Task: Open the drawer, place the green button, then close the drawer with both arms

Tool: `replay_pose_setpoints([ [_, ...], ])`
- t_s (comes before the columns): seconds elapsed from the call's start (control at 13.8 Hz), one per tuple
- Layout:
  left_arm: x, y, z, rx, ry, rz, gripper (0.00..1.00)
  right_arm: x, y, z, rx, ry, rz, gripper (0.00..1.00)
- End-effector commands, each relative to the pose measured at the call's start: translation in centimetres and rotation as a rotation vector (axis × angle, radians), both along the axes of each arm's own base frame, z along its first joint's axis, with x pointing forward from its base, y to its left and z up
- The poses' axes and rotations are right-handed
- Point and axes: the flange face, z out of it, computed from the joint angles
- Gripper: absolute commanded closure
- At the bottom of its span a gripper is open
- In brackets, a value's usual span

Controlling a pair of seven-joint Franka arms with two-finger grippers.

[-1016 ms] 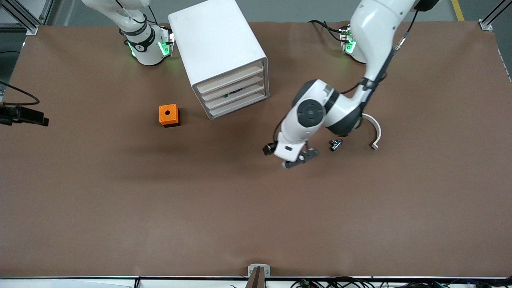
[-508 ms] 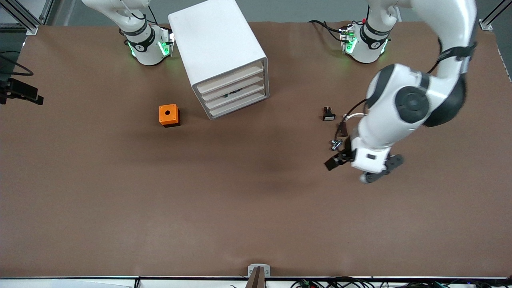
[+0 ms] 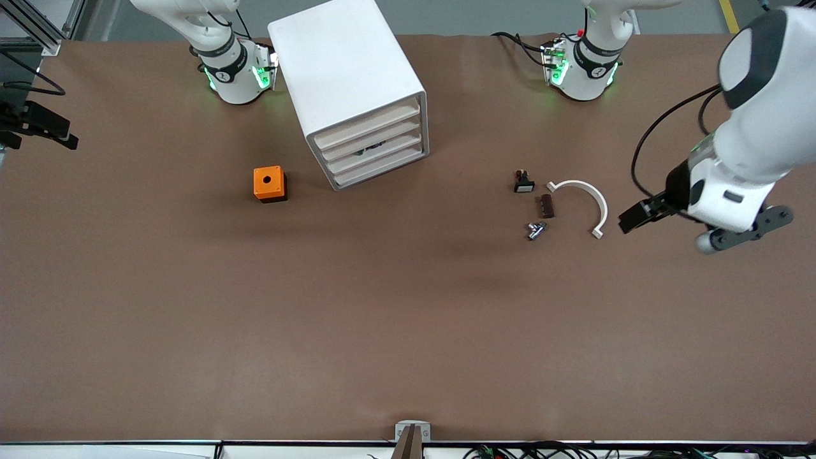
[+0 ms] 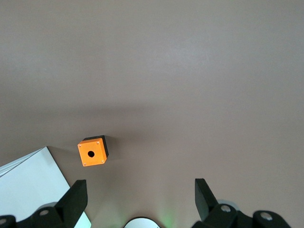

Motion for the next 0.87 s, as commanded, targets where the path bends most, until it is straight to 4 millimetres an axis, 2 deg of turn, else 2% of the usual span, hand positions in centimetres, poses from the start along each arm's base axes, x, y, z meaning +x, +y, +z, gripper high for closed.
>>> replay_pose_setpoints([
  [0.0, -2.6, 1.3, 2.6, 0.038, -0.003, -0.040, 0.00, -0.8, 0.3, 0.1, -0.011, -0.009, 0.012, 0.00],
  [0.15, -4.1, 2.1, 4.4, 0.073, 0.012, -0.095, 0.00, -1.0, 0.6, 0.6, -0.011, -0.022, 0.021, 0.00],
  [0.51, -6.0, 7.9, 7.2, 0.086, 0.006, -0.199, 0.00, -1.1, 0.9, 1.4, -0.015, -0.054, 0.032, 0.00],
  [0.8, -6.8, 8.5, 8.1, 0.088, 0.001, -0.195, 0.00, -1.2, 0.6, 1.6, -0.015, -0.066, 0.026, 0.00],
])
